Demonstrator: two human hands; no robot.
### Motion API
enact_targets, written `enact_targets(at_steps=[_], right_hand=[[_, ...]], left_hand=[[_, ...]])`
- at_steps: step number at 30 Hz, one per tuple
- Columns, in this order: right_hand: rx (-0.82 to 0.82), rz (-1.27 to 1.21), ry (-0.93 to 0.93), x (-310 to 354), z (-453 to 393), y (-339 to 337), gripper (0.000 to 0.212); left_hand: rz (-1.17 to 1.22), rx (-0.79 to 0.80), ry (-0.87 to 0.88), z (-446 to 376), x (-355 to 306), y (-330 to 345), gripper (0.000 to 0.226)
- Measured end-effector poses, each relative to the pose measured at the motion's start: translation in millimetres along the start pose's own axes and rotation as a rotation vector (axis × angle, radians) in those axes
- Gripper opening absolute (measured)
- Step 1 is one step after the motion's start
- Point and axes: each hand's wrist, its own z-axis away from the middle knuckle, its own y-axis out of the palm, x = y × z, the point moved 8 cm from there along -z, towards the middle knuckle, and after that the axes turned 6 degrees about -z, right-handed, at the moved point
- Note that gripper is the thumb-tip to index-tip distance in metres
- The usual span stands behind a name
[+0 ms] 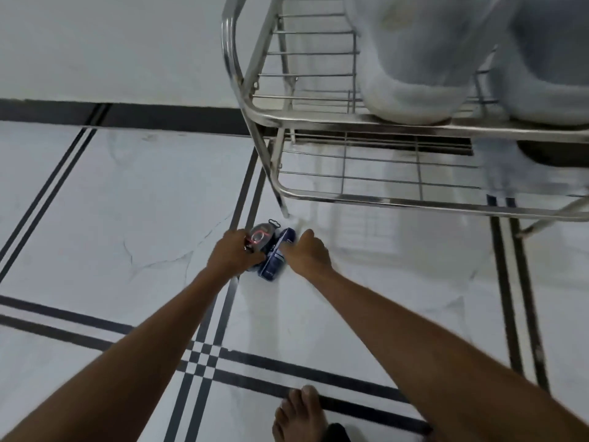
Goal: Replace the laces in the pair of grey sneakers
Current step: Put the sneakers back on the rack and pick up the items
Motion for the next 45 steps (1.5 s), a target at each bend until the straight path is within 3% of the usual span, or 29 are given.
enact_targets(at_steps=[5, 11, 17, 20, 30, 37, 45], right_hand=[[-0.112, 0.010, 0.000, -1, -20, 29, 0.064], [-0.060, -0.045, 0.053, 2, -13, 37, 0.056], [0.050, 0.062, -0.215, 62, 95, -8, 0.046], [0.110, 0.060, -0.323, 115, 154, -41, 0.046], [0.083, -0.106, -0.672, 390, 348, -183, 0.051], [-0.102, -0.172, -0.808, 591, 434, -275, 0.054], [-0.358, -0.257, -0.840, 717, 455, -353, 0.053]], left_hand=[[0.012, 0.034, 0.052, -22, 2, 14, 0.041], [0.114, -0.021, -0.114, 0, 23, 1, 0.043], [0.380, -0.124, -0.248, 115, 30, -67, 0.032], [0.454, -0.222, -0.338, 176, 24, -136, 0.031], [0.405, -0.398, -0.319, 318, -32, -449, 0.035], [0.364, -0.607, -0.224, 376, -63, -684, 0.034], [0.272, -0.660, -0.106, 368, -89, -846, 0.043]])
